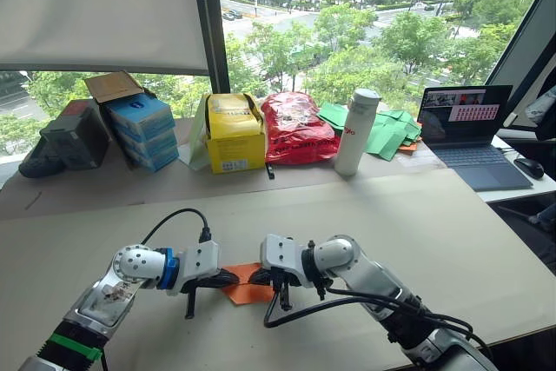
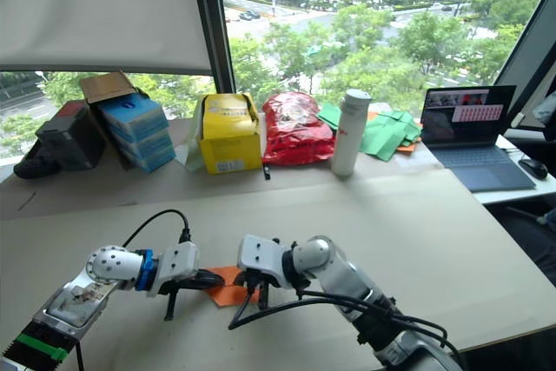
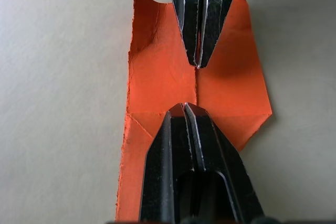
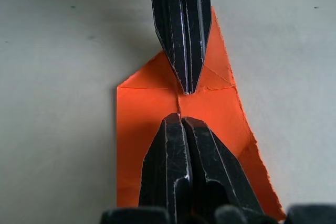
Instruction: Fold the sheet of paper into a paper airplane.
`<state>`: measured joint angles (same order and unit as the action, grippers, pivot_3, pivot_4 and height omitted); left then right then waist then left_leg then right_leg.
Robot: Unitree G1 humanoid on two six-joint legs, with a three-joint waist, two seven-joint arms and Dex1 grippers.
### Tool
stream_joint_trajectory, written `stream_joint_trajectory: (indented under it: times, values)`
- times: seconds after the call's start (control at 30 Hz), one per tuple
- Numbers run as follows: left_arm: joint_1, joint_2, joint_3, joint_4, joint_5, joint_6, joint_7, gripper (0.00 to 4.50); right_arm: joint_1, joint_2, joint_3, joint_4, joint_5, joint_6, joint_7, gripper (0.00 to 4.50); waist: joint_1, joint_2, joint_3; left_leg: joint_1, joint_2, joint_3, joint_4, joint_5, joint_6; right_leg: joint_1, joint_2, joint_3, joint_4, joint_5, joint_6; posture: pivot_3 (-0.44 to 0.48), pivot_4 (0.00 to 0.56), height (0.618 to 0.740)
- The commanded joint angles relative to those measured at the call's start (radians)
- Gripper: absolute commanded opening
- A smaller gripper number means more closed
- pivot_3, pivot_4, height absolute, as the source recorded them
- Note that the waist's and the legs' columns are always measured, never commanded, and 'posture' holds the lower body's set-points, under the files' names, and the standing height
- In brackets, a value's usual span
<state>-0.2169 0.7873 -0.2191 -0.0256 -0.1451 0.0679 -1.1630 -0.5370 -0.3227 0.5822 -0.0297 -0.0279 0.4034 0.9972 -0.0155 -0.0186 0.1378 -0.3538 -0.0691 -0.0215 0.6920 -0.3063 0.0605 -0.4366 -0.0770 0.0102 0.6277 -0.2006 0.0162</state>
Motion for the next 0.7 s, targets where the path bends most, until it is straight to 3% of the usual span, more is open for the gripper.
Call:
stream_joint_trajectory:
  times: [0.03, 0.7]
  values:
    - [0.037, 0.013, -0.029, 0.027, 0.052, 0.039, 0.011, 0.00, -0.029, 0.025, -0.002, 0.032, -0.014, -0.031, -0.019, 0.05, 0.000, 0.000, 0.000, 0.000, 0.000, 0.000, 0.000, 0.000, 0.000, 0.000, 0.000, 0.000, 0.000, 0.000, 0.000, 0.000, 0.150, 0.740]
    - [0.020, 0.022, -0.063, 0.057, 0.097, 0.028, 0.028, 0.00, -0.031, -0.001, 0.067, 0.089, -0.090, 0.117, -0.011, 0.05, 0.001, 0.005, -0.004, 0.003, 0.000, 0.000, 0.000, 0.000, 0.000, 0.000, 0.000, 0.000, 0.000, 0.000, 0.000, 0.000, 0.150, 0.740]
